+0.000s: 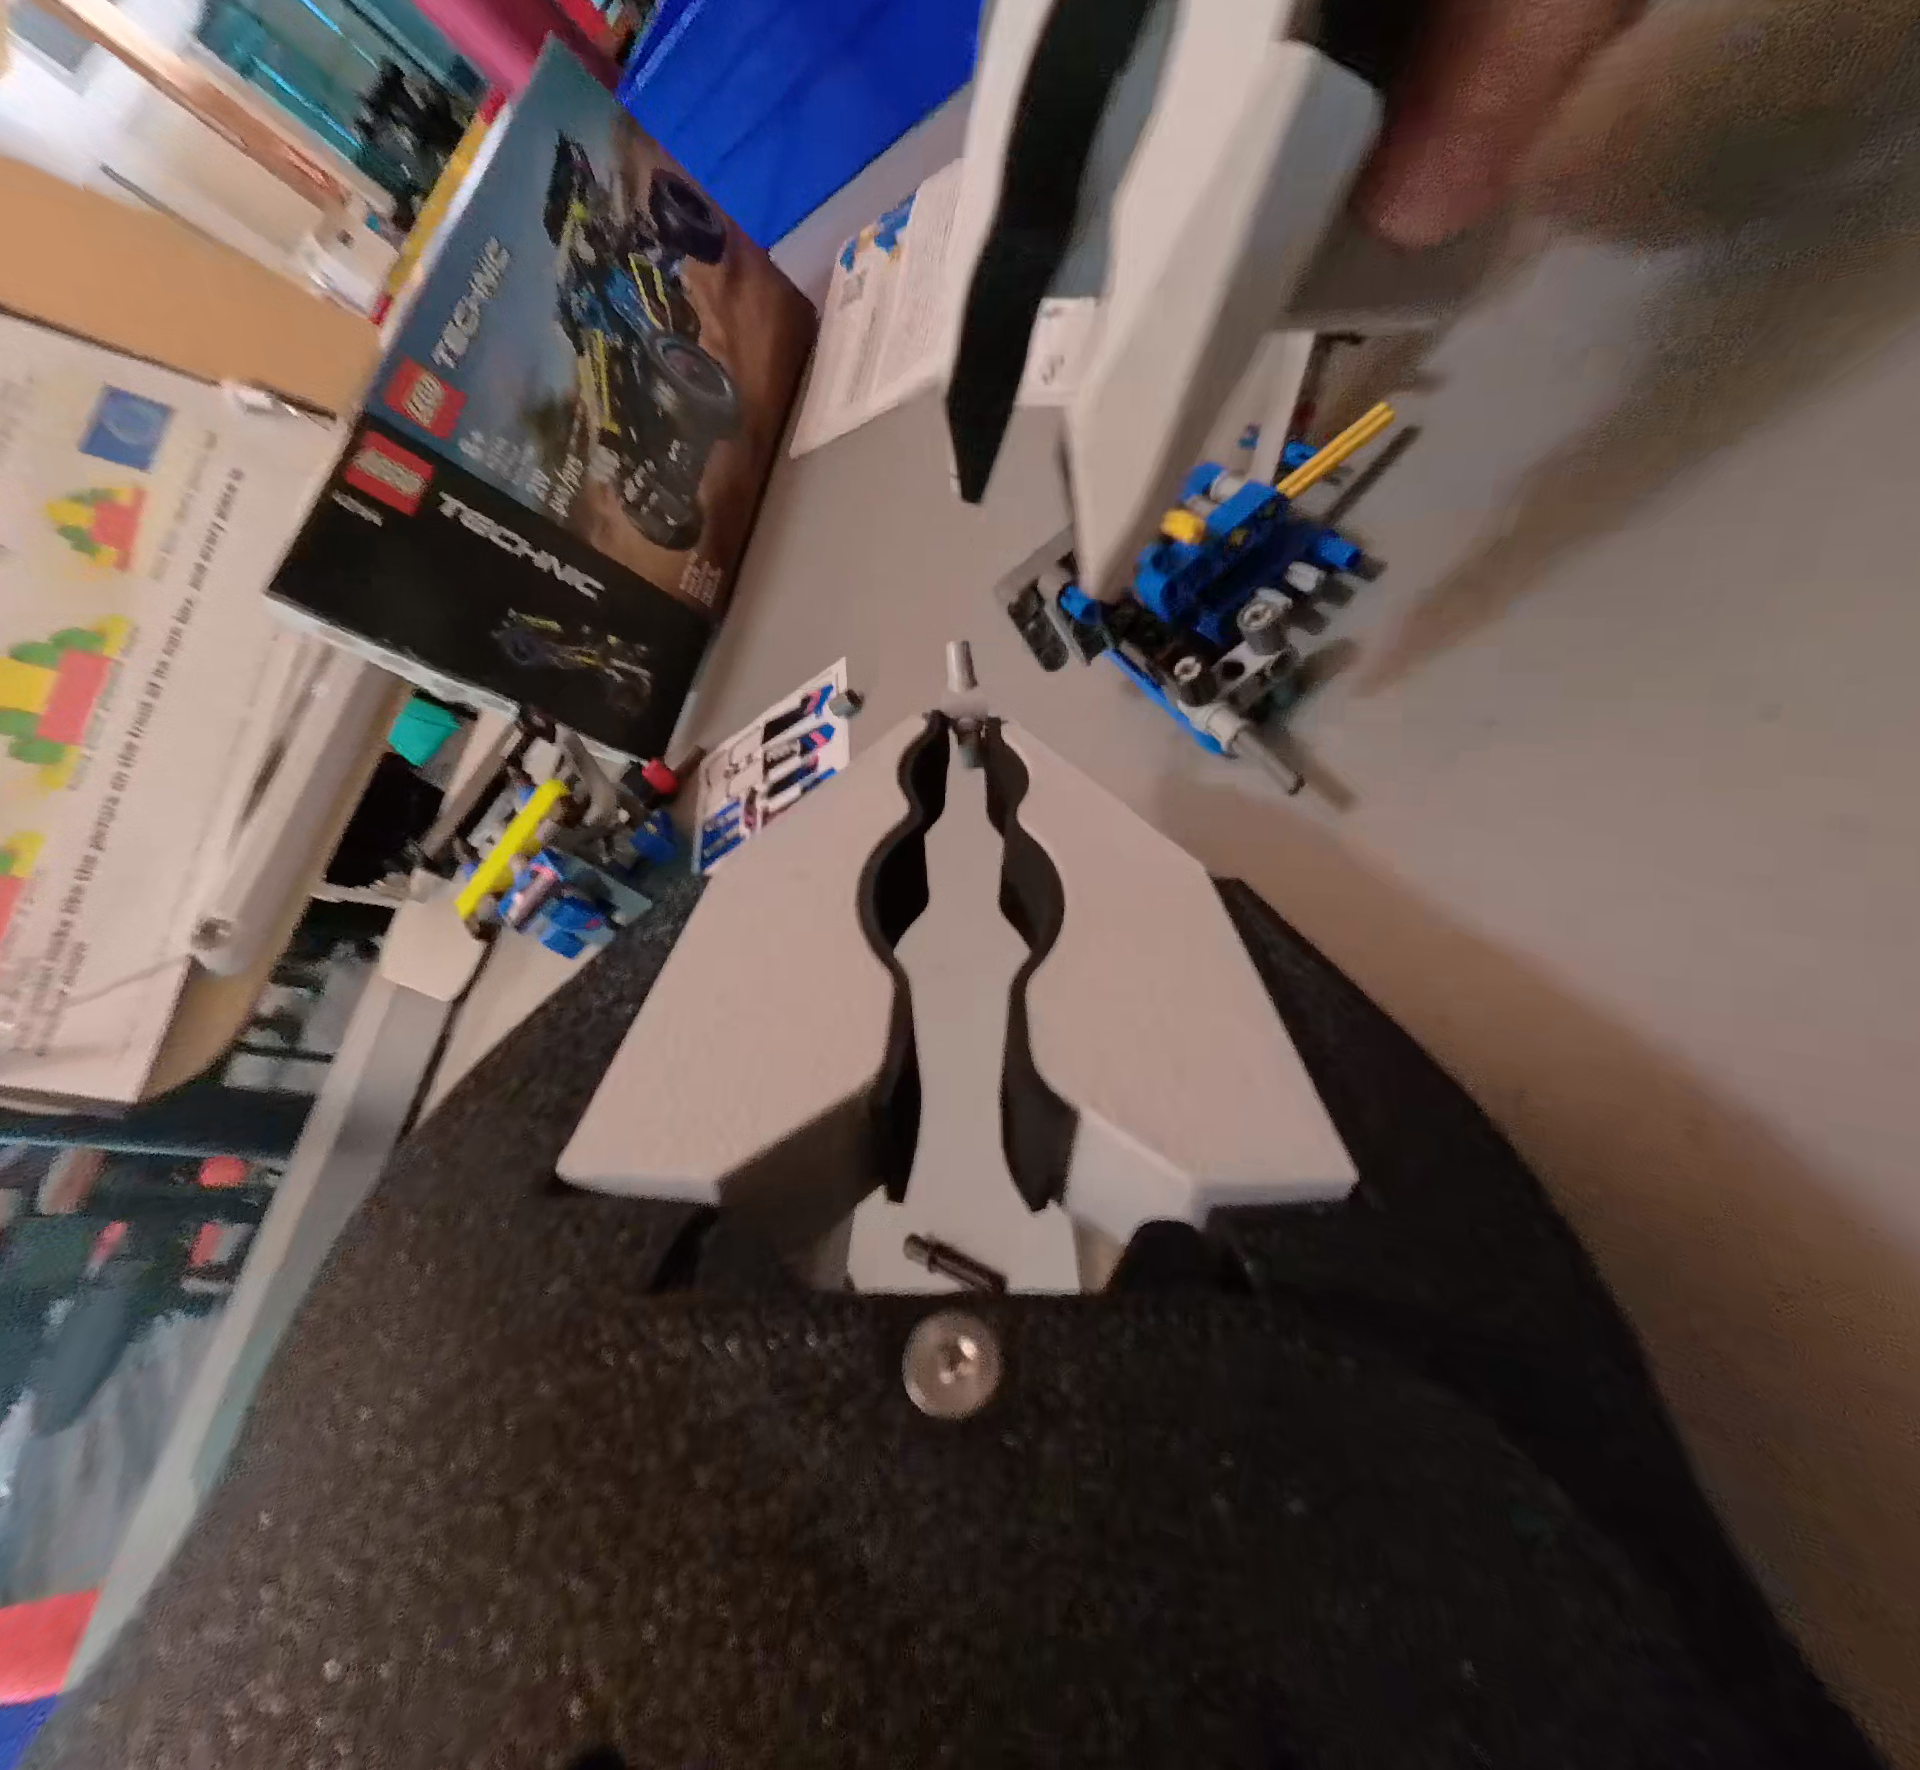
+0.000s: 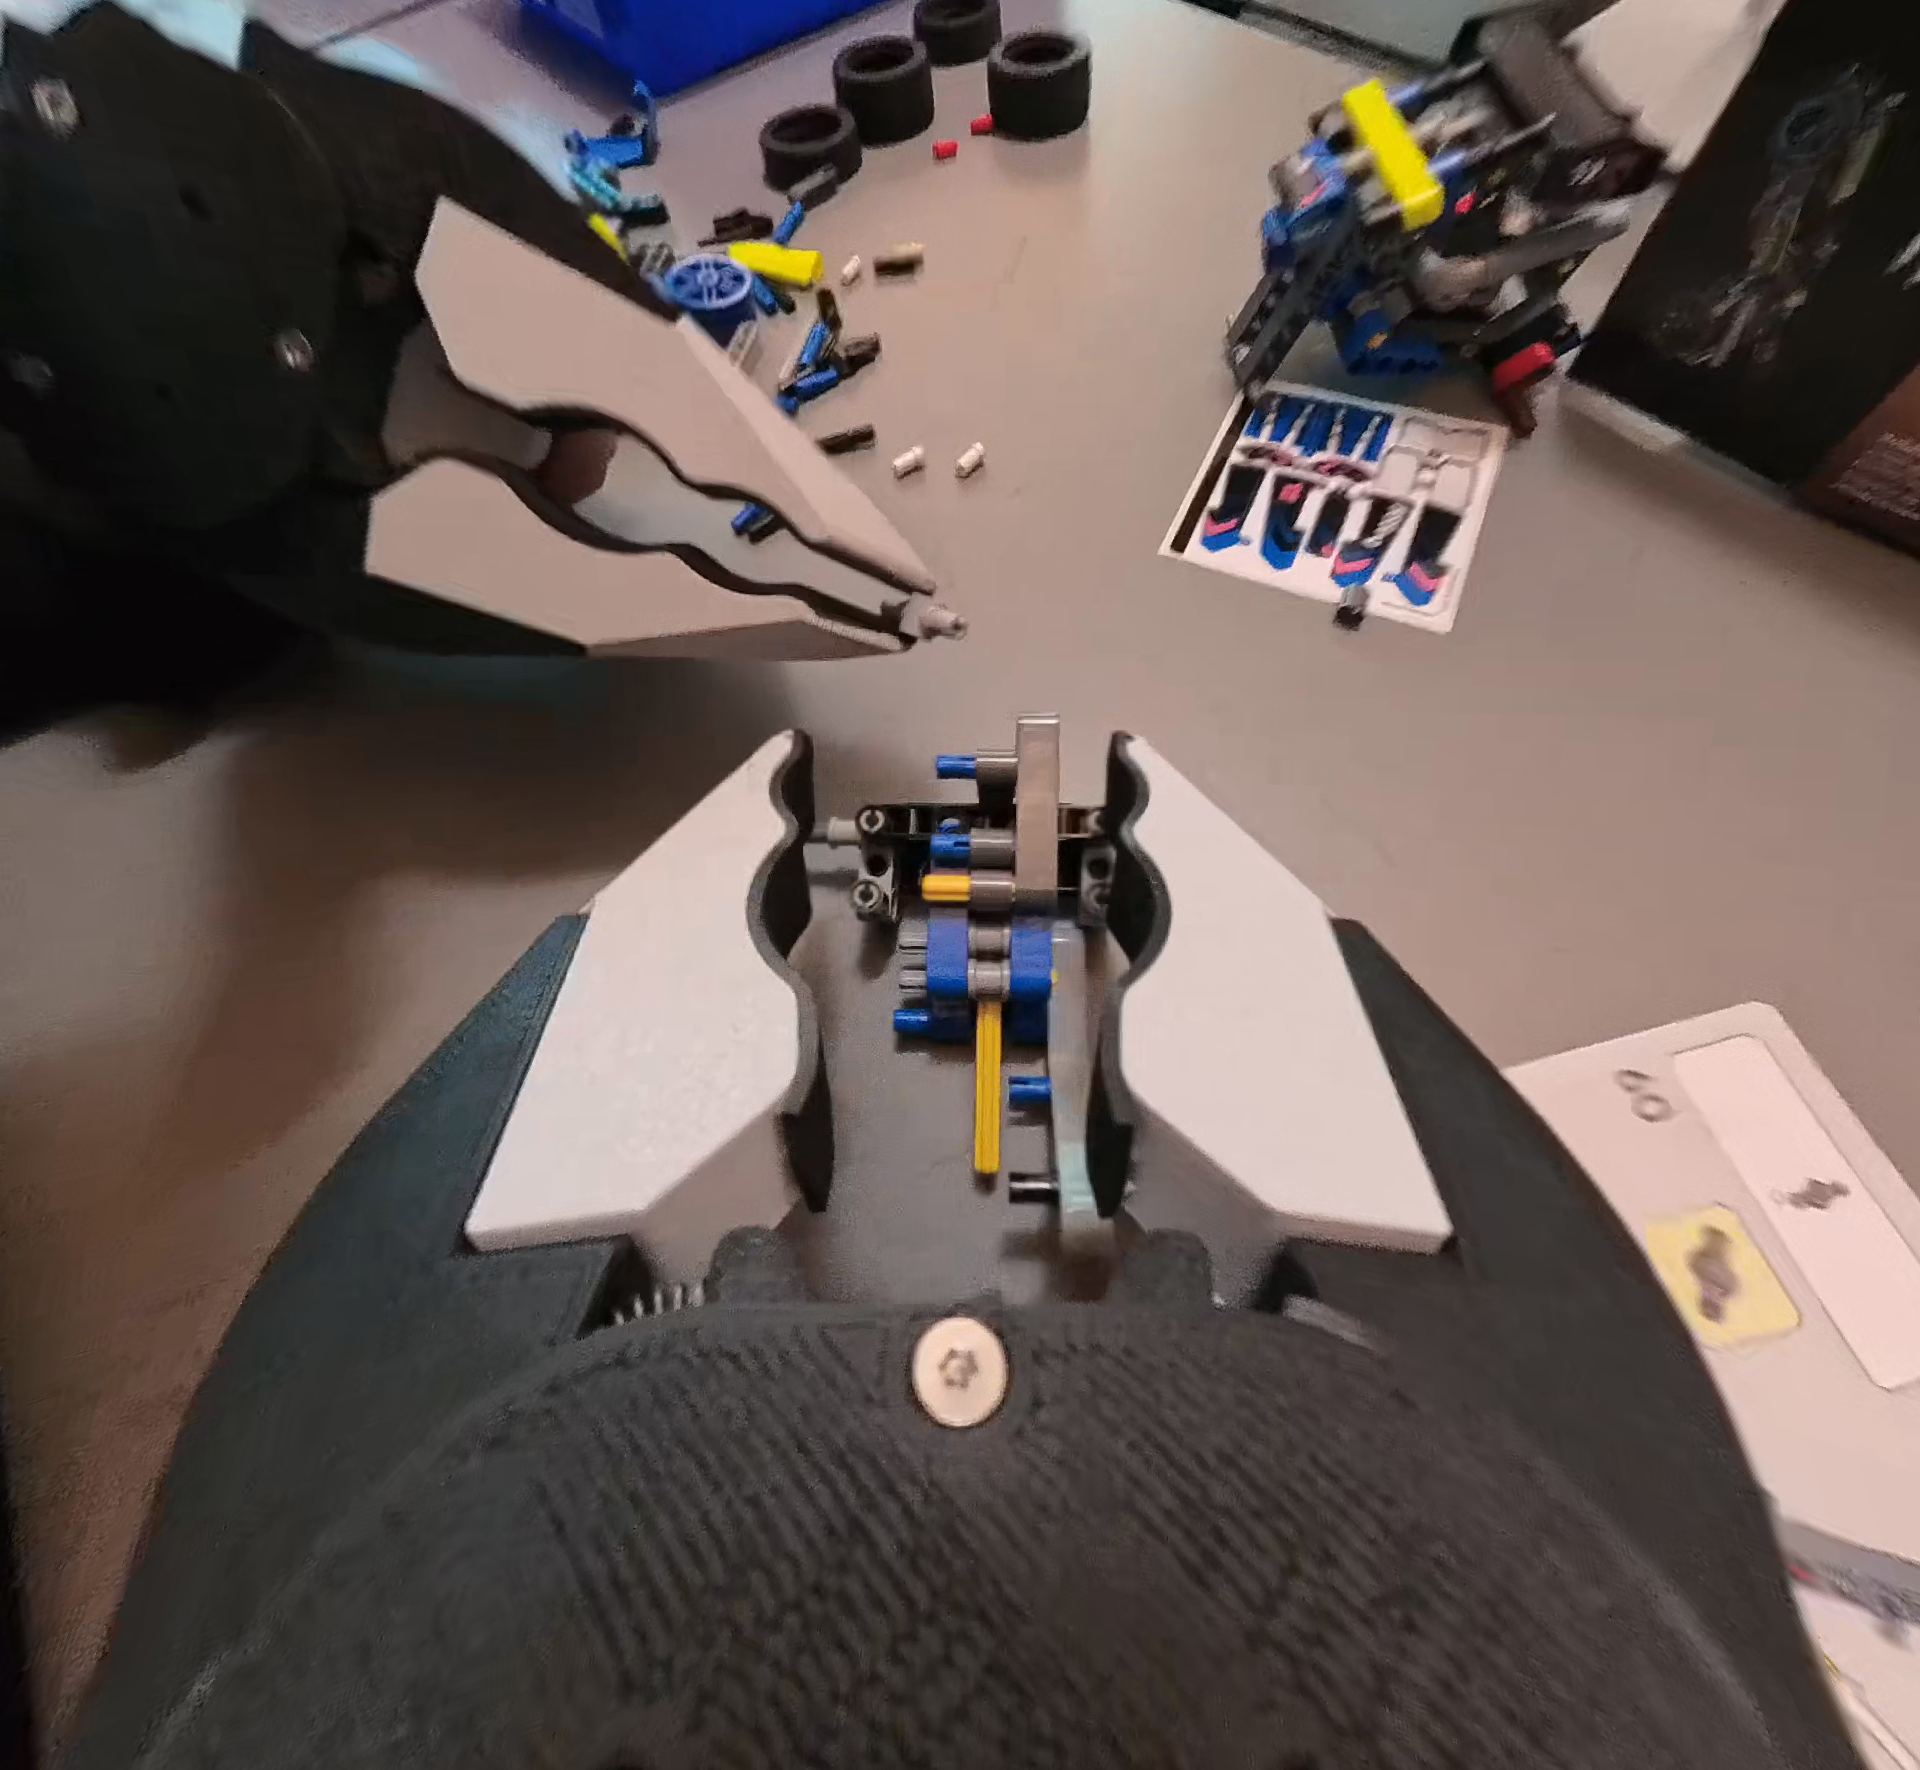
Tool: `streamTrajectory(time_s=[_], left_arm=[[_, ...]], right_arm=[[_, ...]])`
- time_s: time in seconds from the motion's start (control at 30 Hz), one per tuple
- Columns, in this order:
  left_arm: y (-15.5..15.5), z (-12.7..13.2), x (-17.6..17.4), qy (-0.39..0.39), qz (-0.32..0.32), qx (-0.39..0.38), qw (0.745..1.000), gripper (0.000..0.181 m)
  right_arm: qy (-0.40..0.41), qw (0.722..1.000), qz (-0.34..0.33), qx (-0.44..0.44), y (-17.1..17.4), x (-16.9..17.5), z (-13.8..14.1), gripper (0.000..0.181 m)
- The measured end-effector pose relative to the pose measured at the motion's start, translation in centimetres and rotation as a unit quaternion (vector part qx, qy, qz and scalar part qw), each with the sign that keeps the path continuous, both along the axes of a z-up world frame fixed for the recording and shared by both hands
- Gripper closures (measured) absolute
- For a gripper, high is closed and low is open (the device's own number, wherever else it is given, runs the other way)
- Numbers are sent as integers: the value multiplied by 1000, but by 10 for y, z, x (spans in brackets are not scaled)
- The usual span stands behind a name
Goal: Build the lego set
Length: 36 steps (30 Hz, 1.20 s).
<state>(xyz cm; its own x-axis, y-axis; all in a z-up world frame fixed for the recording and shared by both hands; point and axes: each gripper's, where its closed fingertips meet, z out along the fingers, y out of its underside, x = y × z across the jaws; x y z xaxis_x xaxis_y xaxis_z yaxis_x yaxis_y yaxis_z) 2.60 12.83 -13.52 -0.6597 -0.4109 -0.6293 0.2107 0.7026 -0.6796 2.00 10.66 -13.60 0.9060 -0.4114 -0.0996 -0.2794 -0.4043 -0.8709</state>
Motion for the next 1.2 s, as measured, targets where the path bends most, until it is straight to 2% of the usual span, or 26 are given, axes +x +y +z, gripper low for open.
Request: streamTrajectory(time_s=[0.13, 0.27, 0.43, 0.57, 0.77, 0.9, 1.1, 1.2], left_arm=[[-12, 23, -13, -61, -38, -23, 997, 177], [-16, 34, -23, -96, -64, -38, 993, 177], [-17, 42, -27, -125, -77, -49, 988, 177], [-19, 55, -40, -175, -131, -71, 973, 177], [-19, 66, -62, -232, -185, -78, 952, 176], [-18, 69, -69, -241, -190, -78, 949, 177], [-16, 71, -76, -259, -193, -63, 944, 177], [-15, 74, -81, -275, -205, -69, 937, 177]], right_arm=[[-17, 998, -21, 53, -4, 3, 35, 141], [36, 993, 21, 109, 4, -11, 41, 162], [72, 982, 64, 160, 10, -23, 47, 177], [85, 971, 101, 198, 8, -34, 59, 178], [183, 929, 170, 274, 8, -54, 70, 178], [227, 906, 200, 295, 9, -63, 74, 178], [239, 902, 213, 291, 11, -68, 74, 178], [254, 888, 231, 305, 12, -73, 79, 179]])
